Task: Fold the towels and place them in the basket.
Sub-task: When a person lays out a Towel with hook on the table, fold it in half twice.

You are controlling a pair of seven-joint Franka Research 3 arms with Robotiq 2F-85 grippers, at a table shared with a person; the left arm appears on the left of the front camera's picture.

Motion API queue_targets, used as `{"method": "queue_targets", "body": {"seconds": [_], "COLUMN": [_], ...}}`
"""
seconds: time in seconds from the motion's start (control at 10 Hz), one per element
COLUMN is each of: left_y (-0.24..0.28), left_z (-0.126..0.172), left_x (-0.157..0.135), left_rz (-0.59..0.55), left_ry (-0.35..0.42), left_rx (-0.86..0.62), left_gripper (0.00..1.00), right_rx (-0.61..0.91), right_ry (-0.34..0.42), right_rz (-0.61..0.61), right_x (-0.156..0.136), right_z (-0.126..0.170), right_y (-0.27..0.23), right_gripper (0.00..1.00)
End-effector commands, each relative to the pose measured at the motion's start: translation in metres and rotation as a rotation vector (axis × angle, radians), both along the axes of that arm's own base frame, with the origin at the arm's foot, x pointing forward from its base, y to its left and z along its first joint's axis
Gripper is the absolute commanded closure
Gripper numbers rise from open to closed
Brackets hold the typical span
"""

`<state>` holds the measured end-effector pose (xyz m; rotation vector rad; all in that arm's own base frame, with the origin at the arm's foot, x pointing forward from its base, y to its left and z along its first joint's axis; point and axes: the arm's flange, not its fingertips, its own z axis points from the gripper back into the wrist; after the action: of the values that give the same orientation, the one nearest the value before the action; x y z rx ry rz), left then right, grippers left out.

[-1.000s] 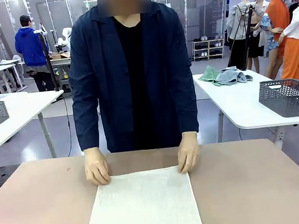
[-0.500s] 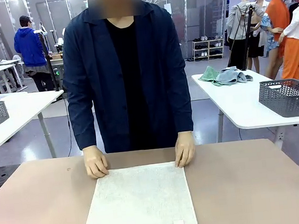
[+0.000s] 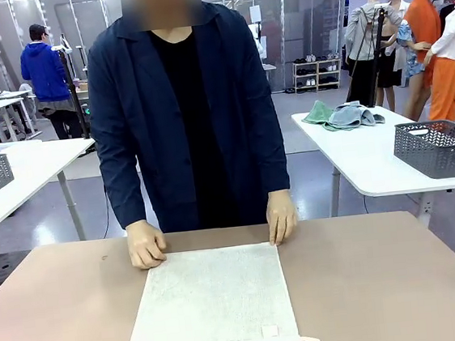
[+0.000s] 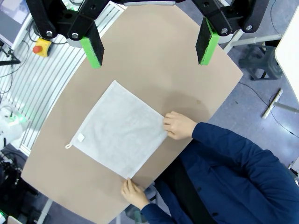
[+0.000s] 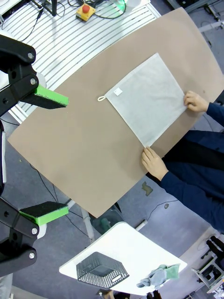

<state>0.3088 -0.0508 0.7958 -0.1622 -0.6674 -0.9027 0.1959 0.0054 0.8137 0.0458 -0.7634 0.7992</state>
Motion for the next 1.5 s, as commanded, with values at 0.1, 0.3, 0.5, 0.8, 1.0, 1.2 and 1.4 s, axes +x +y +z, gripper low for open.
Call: {"method": "queue_targets", "body": {"seconds": [0.1,0.3,0.5,0.8,1.0,1.2,1.4], "left_y": [0.0,0.0,0.0,0.0,0.0,-0.048,-0.071], "left_z": [0.0,0.0,0.0,0.0,0.0,-0.006,-0.022], "left_x": [0.0,0.0,0.0,0.0,0.0,0.02,0.029], "left_rz": [-0.002,-0.002,-0.002,-0.002,0.0,-0.119,-0.206], "left_ry": [0.001,0.001,0.001,0.001,0.0,0.037,0.072], "left_rx": [0.0,0.0,0.0,0.0,0.0,0.193,0.261], "left_gripper": [0.0,0.0,0.0,0.0,0.0,0.0,0.0], "right_rx": [0.003,0.003,0.003,0.003,0.0,-0.082,-0.13], "right_ry": [-0.001,-0.001,-0.001,-0.001,0.0,0.058,0.115], "right_rz": [-0.001,-0.001,-0.001,-0.001,0.0,0.158,0.287], "right_x": [0.0,0.0,0.0,0.0,0.0,0.024,0.044], "right_z": [0.0,0.0,0.0,0.0,0.0,-0.005,-0.025], "right_y": [0.0,0.0,0.0,0.0,0.0,0.037,0.076], "right_gripper": [0.0,0.0,0.0,0.0,0.0,0.0,0.0]}}
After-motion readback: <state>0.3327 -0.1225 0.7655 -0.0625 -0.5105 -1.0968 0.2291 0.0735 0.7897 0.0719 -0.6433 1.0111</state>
